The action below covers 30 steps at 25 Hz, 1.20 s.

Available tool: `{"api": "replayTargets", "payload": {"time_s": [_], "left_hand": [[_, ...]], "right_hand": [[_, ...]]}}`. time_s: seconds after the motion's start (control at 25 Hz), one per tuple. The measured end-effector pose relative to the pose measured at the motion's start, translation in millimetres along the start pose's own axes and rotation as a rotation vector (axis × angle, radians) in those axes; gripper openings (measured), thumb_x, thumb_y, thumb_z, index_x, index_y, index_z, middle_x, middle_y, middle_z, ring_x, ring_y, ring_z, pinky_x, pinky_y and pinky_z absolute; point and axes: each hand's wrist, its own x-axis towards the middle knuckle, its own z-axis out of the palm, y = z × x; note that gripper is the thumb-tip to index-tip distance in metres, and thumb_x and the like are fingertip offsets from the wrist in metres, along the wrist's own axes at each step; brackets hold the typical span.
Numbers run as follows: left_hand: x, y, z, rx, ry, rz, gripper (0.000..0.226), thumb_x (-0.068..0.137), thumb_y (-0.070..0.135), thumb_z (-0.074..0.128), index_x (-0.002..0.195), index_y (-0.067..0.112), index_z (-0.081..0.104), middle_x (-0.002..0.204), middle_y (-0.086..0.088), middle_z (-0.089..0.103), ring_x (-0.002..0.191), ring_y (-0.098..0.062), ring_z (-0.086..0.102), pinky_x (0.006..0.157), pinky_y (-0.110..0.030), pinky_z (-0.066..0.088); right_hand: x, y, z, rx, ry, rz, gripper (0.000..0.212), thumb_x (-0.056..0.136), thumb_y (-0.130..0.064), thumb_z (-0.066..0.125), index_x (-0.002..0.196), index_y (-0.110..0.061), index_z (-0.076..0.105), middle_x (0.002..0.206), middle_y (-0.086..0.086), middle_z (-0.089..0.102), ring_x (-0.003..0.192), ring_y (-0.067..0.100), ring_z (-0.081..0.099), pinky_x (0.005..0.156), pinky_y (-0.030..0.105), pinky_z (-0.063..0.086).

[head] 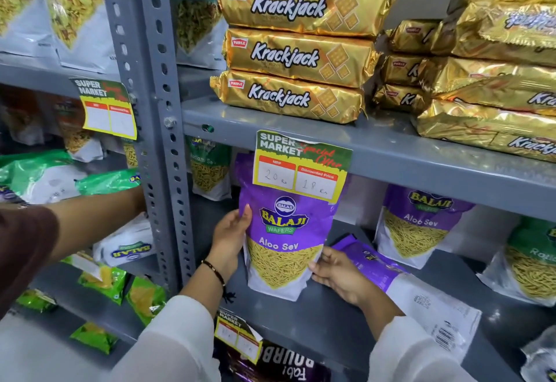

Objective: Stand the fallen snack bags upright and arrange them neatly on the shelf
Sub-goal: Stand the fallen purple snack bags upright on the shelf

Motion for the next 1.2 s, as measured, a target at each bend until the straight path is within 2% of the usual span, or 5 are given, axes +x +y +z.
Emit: {"api": "replayTargets", "payload": {"time_s": [0.12, 0.28, 0.56, 0.8, 1.2], "left_hand": [[-12, 1, 4, 0.022, 0.144, 0.075, 0.021, 0.087, 0.030, 0.057, 0.092, 0.011, 0.062, 0.090, -0.004, 0.068, 0.085, -0.021, 0.063, 0.070, -0.018, 0.052], [-62, -19, 22, 0.247, 0.641, 0.252, 0.021, 0.079, 0.042, 0.059, 0.074, 0.023, 0.052, 0.084, -0.013, 0.060, 0.078, -0.029, 0.057, 0.074, -0.038, 0.045], [-127, -96, 144, 0.097, 0.092, -0.611, 0.017, 0.087, 0.017, 0.055, 0.074, 0.020, 0.045, 0.067, 0.001, 0.040, 0.058, -0.012, 0.038, 0.054, -0.023, 0.027], [-122, -114, 179, -0.031, 0.182, -0.557, 0.013, 0.086, 0.000, 0.052, 0.083, 0.013, 0.049, 0.063, -0.006, 0.054, 0.022, -0.003, 0.044, 0.029, -0.010, 0.033], [-124, -57, 200, 0.125, -0.068, -0.047, 0.024, 0.083, -0.003, 0.057, 0.072, 0.018, 0.062, 0.050, 0.014, 0.068, 0.049, 0.002, 0.059, 0.050, -0.016, 0.050]], "right_hand": [[-7, -11, -12, -0.078, 0.037, -0.069, 0.029, 0.080, 0.005, 0.061, 0.103, -0.013, 0.062, 0.087, -0.005, 0.069, 0.073, 0.001, 0.067, 0.066, 0.014, 0.052], [-24, -31, -90, -0.353, 0.331, -0.118, 0.018, 0.073, 0.005, 0.068, 0.073, -0.014, 0.067, 0.058, -0.008, 0.065, 0.057, 0.008, 0.058, 0.055, 0.016, 0.047], [-55, 13, -232, -1.008, 0.421, 0.265, 0.028, 0.085, -0.022, 0.045, 0.056, -0.021, 0.042, 0.078, 0.001, 0.057, 0.087, 0.017, 0.059, 0.068, 0.026, 0.040], [-72, 14, -223, -0.811, 0.280, 0.404, 0.018, 0.089, -0.026, 0.052, 0.078, -0.014, 0.061, 0.093, 0.009, 0.056, 0.078, 0.019, 0.049, 0.062, 0.022, 0.038], [-144, 17, -212, -0.251, 0.549, 0.131, 0.042, 0.073, 0.019, 0.039, 0.046, -0.011, 0.051, 0.036, -0.004, 0.048, 0.038, 0.010, 0.044, 0.034, 0.013, 0.032]]}}
